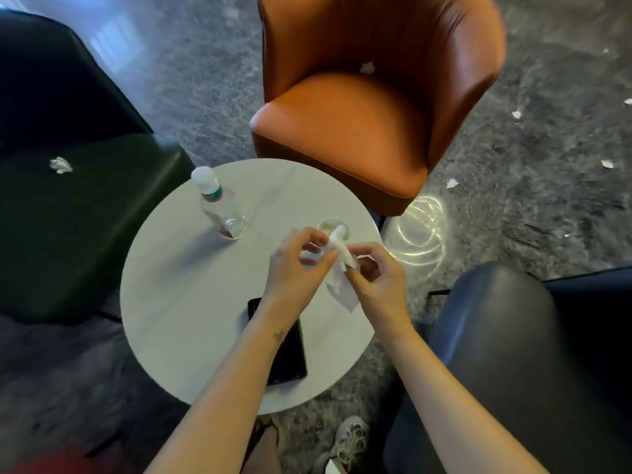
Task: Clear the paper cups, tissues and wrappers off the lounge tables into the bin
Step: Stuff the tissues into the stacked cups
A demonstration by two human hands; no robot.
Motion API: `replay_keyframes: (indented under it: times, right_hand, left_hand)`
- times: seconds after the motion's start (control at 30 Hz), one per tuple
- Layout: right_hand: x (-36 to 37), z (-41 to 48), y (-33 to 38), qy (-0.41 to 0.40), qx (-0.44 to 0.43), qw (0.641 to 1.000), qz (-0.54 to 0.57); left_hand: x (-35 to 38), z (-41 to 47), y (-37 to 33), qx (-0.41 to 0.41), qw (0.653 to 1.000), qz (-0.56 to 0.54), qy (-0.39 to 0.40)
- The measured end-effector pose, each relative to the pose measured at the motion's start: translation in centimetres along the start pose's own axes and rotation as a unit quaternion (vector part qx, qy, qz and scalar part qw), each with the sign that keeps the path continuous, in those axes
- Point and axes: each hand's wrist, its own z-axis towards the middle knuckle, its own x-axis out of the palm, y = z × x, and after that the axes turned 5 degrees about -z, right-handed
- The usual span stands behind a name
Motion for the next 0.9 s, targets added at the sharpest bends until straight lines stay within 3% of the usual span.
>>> replay_keyframes:
  times: [0.1,0.27,0.43,0.5,0.63,0.8,0.9]
  right_hand:
    - [2.9,0.8,1.5,0.008,-0.016,1.0,-0.018]
    - [6.5,2.1,2.3,0.054,-0.04,0.998,0.004]
    - [8.0,3.6,0.8,-0.052,0.001,0.999,0.001]
    - [7.6,4.3,-0.2,-0.081,0.011,0.996,-0.044]
    - [6.3,6.2,-2.0,-0.024,0.04,0.996,-0.079]
    - [4.4,9.1,-4.9,-0.075,0.025,0.981,-0.177]
    - [4.3,10.7,-7.3,-0.026,0.006,0.958,-0.285]
  left_hand:
    - [-3.3,0.9,0.5,0.001,0.999,-0.001,-0.034]
    - [-6.9,3.4,1.7,0.003,0.999,0.033,-0.014]
    - [-7.1,5.9,4.1,-0.031,0.997,0.048,0.061]
    - [-6.1,6.4,4.8,-0.05,0.993,0.055,0.089]
    - [-4.0,7.4,6.1,-0.074,0.982,0.094,0.147]
    - [-2.3,9.2,7.7,-0.122,0.981,0.11,0.105]
    - [-1.4,10.2,8.9,-0.153,0.978,0.113,0.09]
